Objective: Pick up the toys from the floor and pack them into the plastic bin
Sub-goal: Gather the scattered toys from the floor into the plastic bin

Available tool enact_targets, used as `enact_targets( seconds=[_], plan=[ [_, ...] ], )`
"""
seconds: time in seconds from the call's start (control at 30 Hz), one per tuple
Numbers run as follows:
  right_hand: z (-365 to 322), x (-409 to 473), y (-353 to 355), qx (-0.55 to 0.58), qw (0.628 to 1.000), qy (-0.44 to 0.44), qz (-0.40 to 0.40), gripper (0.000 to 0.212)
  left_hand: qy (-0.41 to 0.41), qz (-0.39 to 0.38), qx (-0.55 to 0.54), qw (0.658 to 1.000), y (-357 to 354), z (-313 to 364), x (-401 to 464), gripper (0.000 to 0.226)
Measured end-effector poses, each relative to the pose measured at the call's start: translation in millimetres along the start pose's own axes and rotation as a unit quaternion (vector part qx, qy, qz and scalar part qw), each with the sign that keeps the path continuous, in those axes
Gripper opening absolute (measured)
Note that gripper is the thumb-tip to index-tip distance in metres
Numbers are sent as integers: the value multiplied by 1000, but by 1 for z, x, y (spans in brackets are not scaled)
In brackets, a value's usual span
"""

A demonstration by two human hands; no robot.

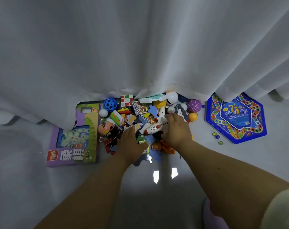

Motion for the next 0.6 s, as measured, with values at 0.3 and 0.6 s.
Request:
enact_targets(
  seconds=[0.3,0.6],
  plan=[
    [5,15,-22,-138,987,76,27,68,-44,111,-84,989,1,9,2,63],
    [8,14,-24,-178,968,154,89,55,62,84,-312,944,5,15,7,46]
  ],
)
Point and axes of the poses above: each hand's wrist, its own x-axis towards the middle knuckle, its own y-axis out of the back of the hand, z = x × y, the point moved 3 cm from there along x, towards the middle knuckle, and after that the axes turned 4 degrees about -y, right-handed, at the moved point
